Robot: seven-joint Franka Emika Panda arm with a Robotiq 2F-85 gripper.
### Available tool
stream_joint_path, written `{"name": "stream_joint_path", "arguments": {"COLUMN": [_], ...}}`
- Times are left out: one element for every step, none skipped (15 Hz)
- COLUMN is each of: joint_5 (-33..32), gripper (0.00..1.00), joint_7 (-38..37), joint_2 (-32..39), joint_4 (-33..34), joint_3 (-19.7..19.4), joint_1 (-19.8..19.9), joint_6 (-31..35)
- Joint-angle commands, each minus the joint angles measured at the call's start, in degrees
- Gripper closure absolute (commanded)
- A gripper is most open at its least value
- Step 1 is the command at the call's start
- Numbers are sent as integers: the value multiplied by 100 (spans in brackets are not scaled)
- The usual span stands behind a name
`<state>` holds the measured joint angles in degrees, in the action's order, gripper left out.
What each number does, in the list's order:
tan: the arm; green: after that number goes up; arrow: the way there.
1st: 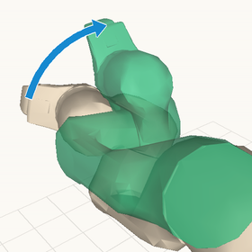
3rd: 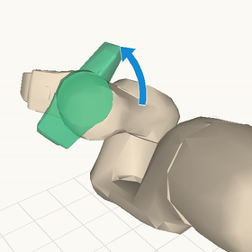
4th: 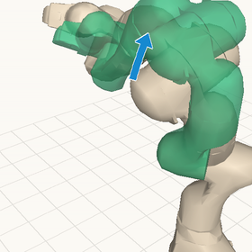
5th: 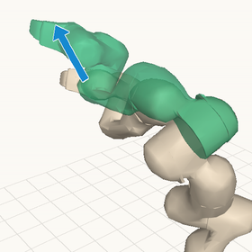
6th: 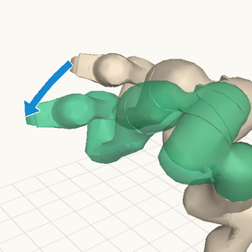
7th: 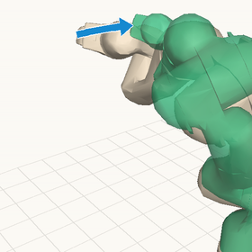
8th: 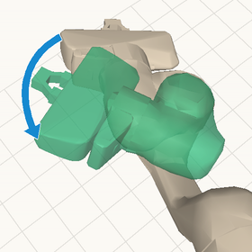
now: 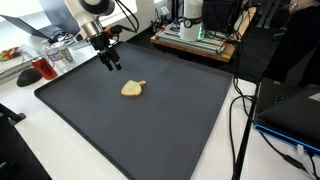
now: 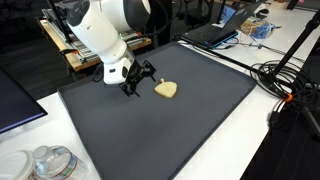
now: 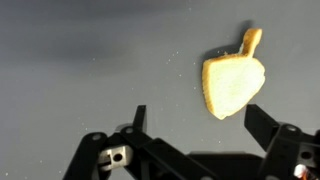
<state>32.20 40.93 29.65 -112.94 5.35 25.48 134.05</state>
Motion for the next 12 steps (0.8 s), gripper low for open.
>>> {"name": "stream_joint_path", "arguments": {"joint_5": [965,1245,1490,1757,1998,2184,2369,2495,2595,2680,2734,2738], "gripper": [0,0,0,0,0,0,0,0,0,0,0,0], "joint_7": [808,1027,1175,1284,1461,1573,1670,1742,1750,1782,1785,1754], "joint_2": [-790,-968,-1122,-1291,-1477,-1676,-1838,-2014,-2164,-2325,-2489,-2645], "joint_4": [-1157,-1422,-1630,-1843,-2069,-2290,-2473,-2643,-2794,-2937,-3074,-3203], "joint_3": [67,19,-40,-98,-141,-203,-264,-333,-403,-467,-522,-568], "joint_1": [142,81,8,-66,-138,-248,-354,-473,-601,-729,-859,-995], "joint_6": [384,506,579,650,712,806,898,962,1041,1131,1214,1344]}}
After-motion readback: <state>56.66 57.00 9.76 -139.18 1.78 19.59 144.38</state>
